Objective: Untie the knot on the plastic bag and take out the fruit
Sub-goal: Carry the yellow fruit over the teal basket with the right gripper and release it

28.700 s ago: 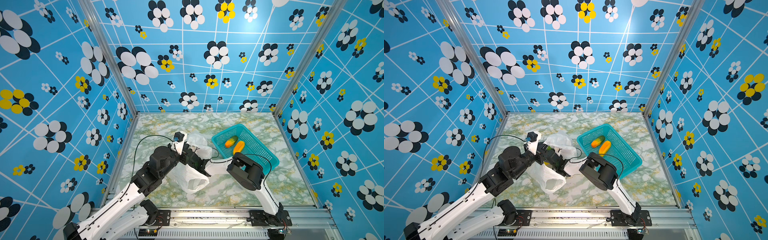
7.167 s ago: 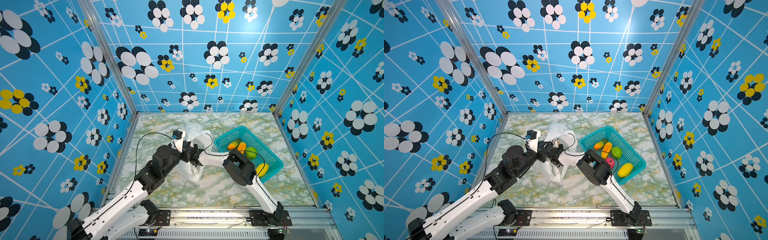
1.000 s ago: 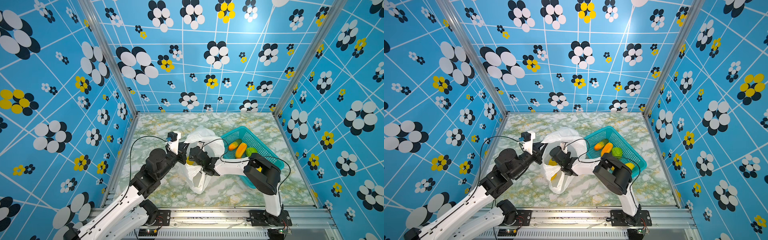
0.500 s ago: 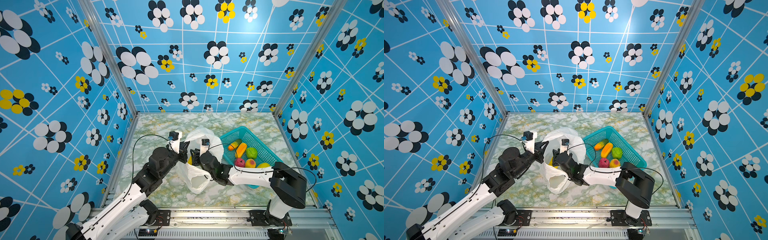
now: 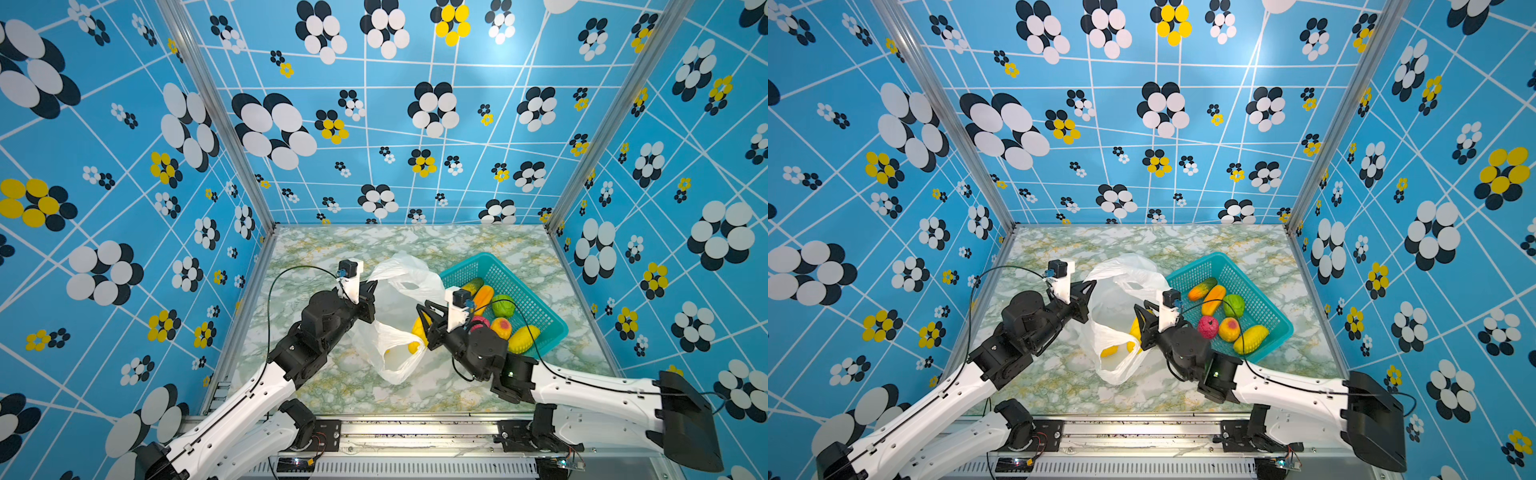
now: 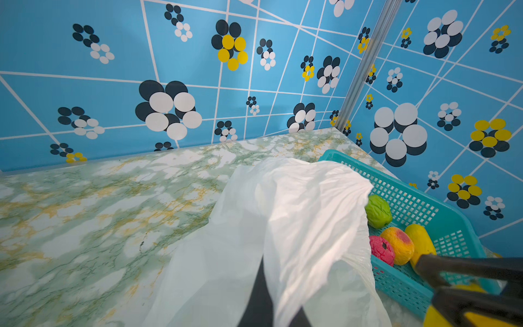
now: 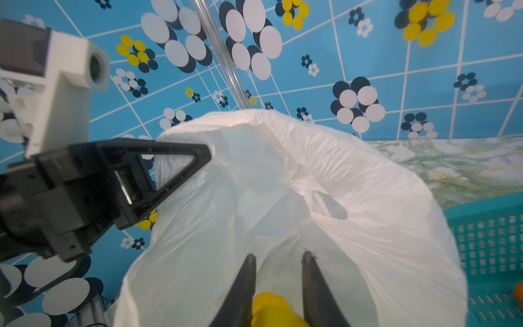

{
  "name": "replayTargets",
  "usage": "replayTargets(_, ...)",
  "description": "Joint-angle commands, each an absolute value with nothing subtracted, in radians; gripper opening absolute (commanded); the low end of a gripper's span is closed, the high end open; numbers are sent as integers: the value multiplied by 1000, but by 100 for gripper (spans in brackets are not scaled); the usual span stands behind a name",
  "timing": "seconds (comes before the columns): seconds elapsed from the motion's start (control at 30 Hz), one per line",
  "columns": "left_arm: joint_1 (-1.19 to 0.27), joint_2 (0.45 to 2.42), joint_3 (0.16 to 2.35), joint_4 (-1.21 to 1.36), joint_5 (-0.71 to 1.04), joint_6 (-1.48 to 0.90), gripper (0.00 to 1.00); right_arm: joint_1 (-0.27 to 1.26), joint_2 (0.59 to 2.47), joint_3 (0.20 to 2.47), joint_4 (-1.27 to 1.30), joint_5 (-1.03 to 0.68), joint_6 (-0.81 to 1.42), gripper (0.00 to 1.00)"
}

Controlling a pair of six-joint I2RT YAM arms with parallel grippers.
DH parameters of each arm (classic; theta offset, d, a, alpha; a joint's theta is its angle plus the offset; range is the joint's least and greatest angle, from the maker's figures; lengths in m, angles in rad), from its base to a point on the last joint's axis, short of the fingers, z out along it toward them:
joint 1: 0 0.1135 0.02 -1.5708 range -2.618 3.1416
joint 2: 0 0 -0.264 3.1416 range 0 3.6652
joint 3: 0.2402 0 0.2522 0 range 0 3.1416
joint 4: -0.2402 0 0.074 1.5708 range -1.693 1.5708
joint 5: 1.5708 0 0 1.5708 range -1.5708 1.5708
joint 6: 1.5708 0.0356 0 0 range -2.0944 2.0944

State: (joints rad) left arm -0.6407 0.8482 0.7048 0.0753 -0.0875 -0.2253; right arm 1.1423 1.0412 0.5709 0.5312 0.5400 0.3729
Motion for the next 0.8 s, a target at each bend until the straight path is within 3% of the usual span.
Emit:
replayTargets(0.0,-629,854,738,72,-91,-239,0,1142,898,532,422,673,302,13)
replayTargets(0.13,-627,855,741,71,-87,-242,0,1104,754,509,308,736,285,13)
replayTargets(0.3,-627,856,742,71,-82,-242,0,937,709,524,116,742,414,13)
replayTargets(0.77,-624,848,743,65,-83,-239,0,477,1004,584,55,348,637,9)
